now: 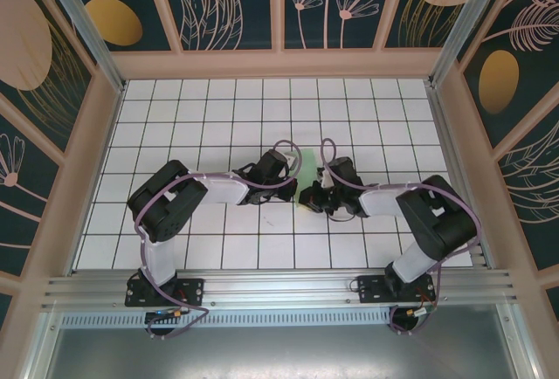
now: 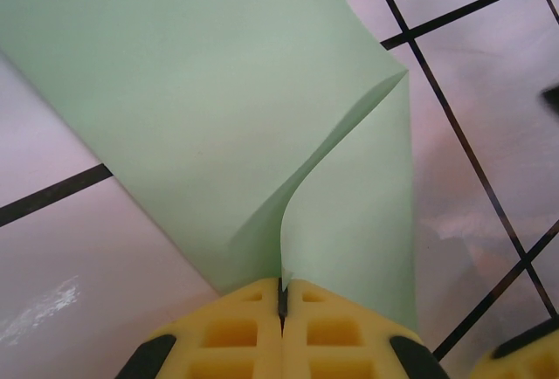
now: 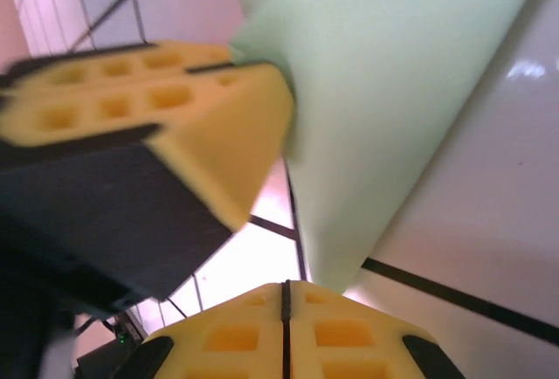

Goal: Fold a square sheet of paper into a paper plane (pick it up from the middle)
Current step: Third fold the triangle at the center of the table.

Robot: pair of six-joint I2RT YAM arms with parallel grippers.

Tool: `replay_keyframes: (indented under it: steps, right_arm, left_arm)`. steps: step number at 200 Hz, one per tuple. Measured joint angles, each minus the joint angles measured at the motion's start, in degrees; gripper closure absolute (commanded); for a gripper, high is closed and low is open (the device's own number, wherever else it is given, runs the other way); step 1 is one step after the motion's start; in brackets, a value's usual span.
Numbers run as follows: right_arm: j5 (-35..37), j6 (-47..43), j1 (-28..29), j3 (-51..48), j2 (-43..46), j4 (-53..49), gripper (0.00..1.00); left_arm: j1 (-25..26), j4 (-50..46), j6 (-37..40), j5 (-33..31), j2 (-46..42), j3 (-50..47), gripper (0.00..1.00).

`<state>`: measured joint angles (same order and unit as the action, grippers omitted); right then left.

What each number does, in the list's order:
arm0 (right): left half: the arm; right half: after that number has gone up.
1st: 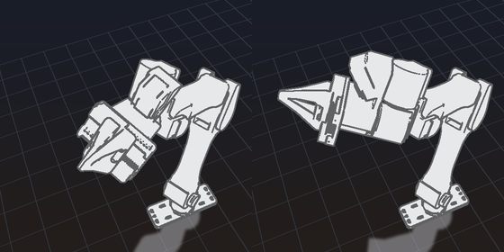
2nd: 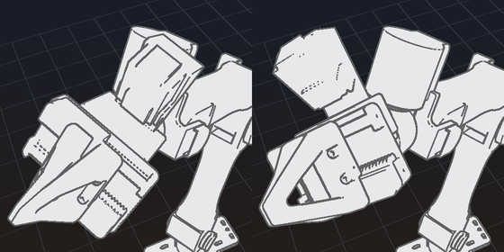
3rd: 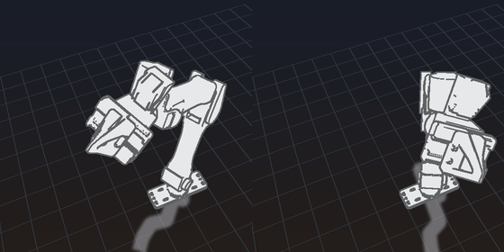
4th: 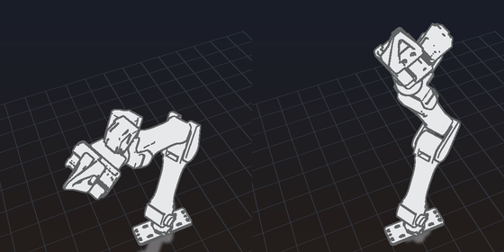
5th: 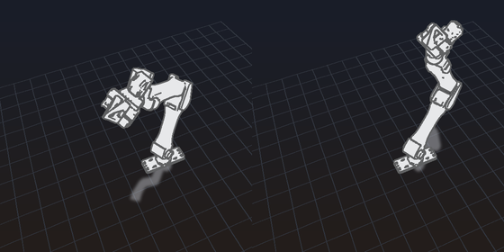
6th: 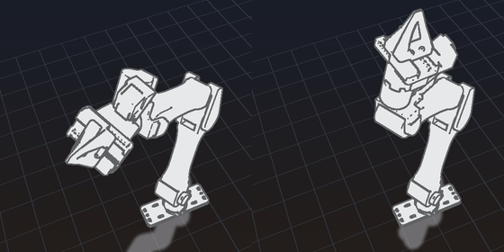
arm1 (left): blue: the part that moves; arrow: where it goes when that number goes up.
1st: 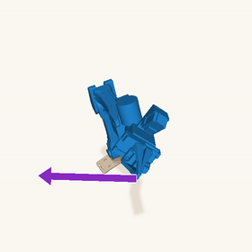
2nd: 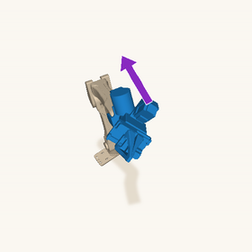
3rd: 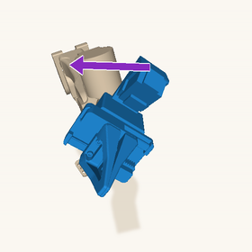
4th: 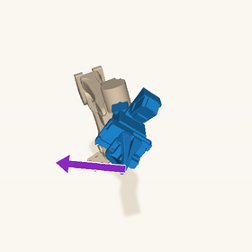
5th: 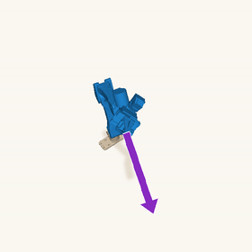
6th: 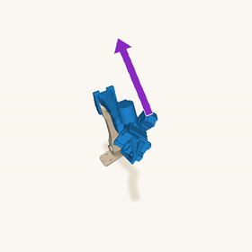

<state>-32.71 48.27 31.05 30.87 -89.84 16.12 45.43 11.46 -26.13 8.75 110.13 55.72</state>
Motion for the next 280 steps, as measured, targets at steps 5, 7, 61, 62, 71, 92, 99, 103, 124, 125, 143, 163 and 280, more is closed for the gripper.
replay_keyframes:
  steps: [5,7,61,62,71,92,99,103,124,125,143,163,280]
  right_arm:
    - [0.2,-0.2,-0.6,0.2,0.8,-0.5,0.90]
    - [0.2,-0.4,-0.9,0.3,1.0,-0.7,0.90]
    - [0.3,-3.4,-5.4,5.7,-1.5,-3.1,0.90]
    - [0.3,-3.4,-5.4,5.8,-1.6,-3.1,0.90]
    - [0.3,-3.9,-5.5,7.2,-3.4,-3.2,0.90]
    - [1.5,-5.2,-5.5,9.9,-7.0,-4.1,0.91]
    - [1.9,-5.8,-5.5,10.7,-8.1,-4.5,0.91]
    - [2.1,-6.0,-5.6,10.9,-8.7,-4.6,0.91]
    - [3.1,-7.0,-5.6,11.4,-11.1,-5.3,0.92]
    - [3.0,-7.1,-5.7,11.4,-11.2,-5.3,0.92]
    - [3.1,-7.6,-5.8,11.9,-11.4,-5.5,0.92]
    - [3.1,-8.0,-5.8,12.0,-11.4,-5.6,0.92]
    - [3.1,-9.0,-5.8,12.5,-11.4,-6.6,0.92]
  left_arm:
    - [0.0,0.0,0.0,0.0,0.0,0.0,1.00]
    - [0.0,0.0,0.0,0.0,0.0,0.0,1.00]
    - [0.0,-1.7,0.0,-0.2,0.0,1.0,1.00]
    - [0.0,-1.7,0.0,-0.2,0.0,1.0,1.00]
    - [0.0,-1.8,0.0,-0.2,0.0,1.0,1.00]
    - [0.0,-2.3,0.0,-0.3,0.0,1.3,0.96]
    - [0.0,-2.6,0.0,-0.3,0.0,1.4,0.94]
    - [0.0,-2.8,0.0,-0.3,0.0,1.5,0.93]
    - [0.0,-4.1,-0.1,-1.0,0.0,2.2,0.80]
    - [0.0,-4.2,-0.1,-1.1,0.0,2.2,0.80]
    - [0.0,-5.1,-0.2,-2.0,-0.2,2.8,0.65]
    - [-0.5,-6.3,-1.0,-3.5,-1.2,3.0,0.61]
    - [-4.5,-5.2,-5.9,7.3,-4.0,5.2,0.95]
